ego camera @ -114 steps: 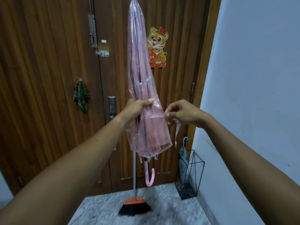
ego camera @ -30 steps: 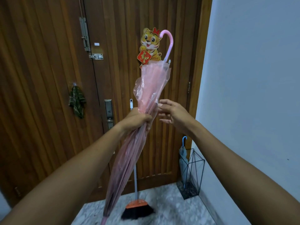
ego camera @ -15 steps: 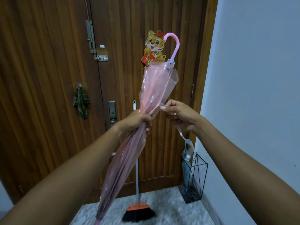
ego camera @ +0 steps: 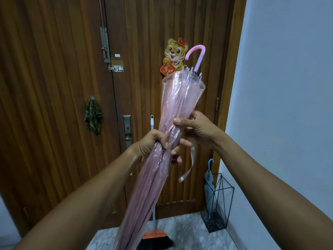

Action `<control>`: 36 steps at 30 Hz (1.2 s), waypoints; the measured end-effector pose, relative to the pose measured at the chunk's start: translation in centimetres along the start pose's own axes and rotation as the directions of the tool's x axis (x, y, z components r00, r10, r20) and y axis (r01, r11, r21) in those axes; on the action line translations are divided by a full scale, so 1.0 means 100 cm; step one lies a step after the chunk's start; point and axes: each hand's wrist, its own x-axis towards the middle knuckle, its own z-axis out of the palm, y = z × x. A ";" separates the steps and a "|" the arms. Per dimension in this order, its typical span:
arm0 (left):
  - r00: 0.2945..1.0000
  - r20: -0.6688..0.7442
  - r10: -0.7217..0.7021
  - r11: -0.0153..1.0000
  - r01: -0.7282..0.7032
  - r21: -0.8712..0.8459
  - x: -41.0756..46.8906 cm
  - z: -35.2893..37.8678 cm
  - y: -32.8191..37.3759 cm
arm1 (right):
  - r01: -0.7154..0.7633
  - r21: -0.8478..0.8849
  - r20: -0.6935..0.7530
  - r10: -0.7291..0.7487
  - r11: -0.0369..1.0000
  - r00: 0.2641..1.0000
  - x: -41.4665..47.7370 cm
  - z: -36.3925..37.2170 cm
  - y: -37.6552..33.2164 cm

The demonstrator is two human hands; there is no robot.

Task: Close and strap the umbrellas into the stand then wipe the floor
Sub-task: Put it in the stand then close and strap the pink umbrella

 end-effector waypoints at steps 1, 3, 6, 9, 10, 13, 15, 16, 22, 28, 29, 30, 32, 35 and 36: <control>0.996 -0.086 -0.007 0.997 0.014 0.081 -0.003 -0.006 -0.002 | 0.017 -0.065 -0.042 -0.019 0.998 0.999 0.000 0.003 -0.001; 0.959 -0.282 0.019 0.963 0.059 0.264 -0.009 -0.019 -0.009 | 0.037 -0.214 -0.154 -0.071 0.976 0.985 0.002 0.009 -0.001; 0.882 -0.434 0.185 0.896 0.030 0.442 -0.006 -0.022 -0.026 | 0.044 -0.357 -0.297 -0.158 0.933 0.942 0.009 0.013 0.011; 0.750 -0.544 0.377 0.772 0.070 0.631 0.014 -0.006 -0.039 | 0.012 -0.436 -0.372 -0.193 0.900 0.908 0.018 0.021 0.021; 0.693 -0.583 0.425 0.759 0.079 0.647 0.020 -0.003 -0.042 | 0.012 -0.462 -0.366 -0.202 0.887 0.908 0.020 0.024 0.021; 0.562 -0.659 0.500 0.728 0.140 0.671 0.023 -0.005 -0.044 | 0.013 -0.531 -0.274 -0.186 0.847 0.944 0.022 0.025 0.016; 0.496 -0.688 0.530 0.722 0.161 0.673 0.018 -0.007 -0.041 | -0.001 -0.615 -0.204 -0.158 0.789 0.966 0.017 0.018 0.011; 0.468 -0.698 0.542 0.733 0.143 0.665 0.016 -0.008 -0.039 | -0.010 -0.654 -0.186 -0.148 0.756 0.971 0.015 0.014 0.010; 0.517 -0.712 0.475 0.838 -0.020 0.545 0.000 -0.005 -0.022 | 0.019 -0.550 -0.288 -0.212 0.835 0.934 0.002 -0.004 0.004; 0.877 -0.423 0.226 0.974 -0.217 0.069 -0.004 0.010 -0.015 | -0.035 -0.313 -0.205 -0.032 0.949 0.978 -0.003 0.004 0.009; 0.931 -0.309 0.195 0.979 -0.204 0.003 -0.004 0.012 -0.013 | -0.054 -0.245 -0.181 0.009 0.968 0.983 -0.004 0.004 0.008; 0.964 -0.201 0.172 0.982 -0.185 -0.047 -0.004 0.013 -0.011 | -0.070 -0.184 -0.150 0.042 0.980 0.988 -0.004 0.004 0.008; 0.993 -0.024 0.117 0.985 -0.119 -0.128 -0.003 0.017 -0.009 | -0.081 -0.117 -0.069 0.073 0.990 0.995 -0.007 0.003 0.006; 0.992 0.120 0.046 0.982 -0.023 -0.190 -0.004 0.021 -0.008 | -0.061 -0.036 0.008 0.061 0.997 0.998 -0.013 0.002 0.000; 0.991 0.128 0.031 0.984 -0.008 -0.179 -0.006 0.021 -0.008 | -0.052 -0.022 0.009 0.053 0.998 0.999 -0.014 0.003 -0.002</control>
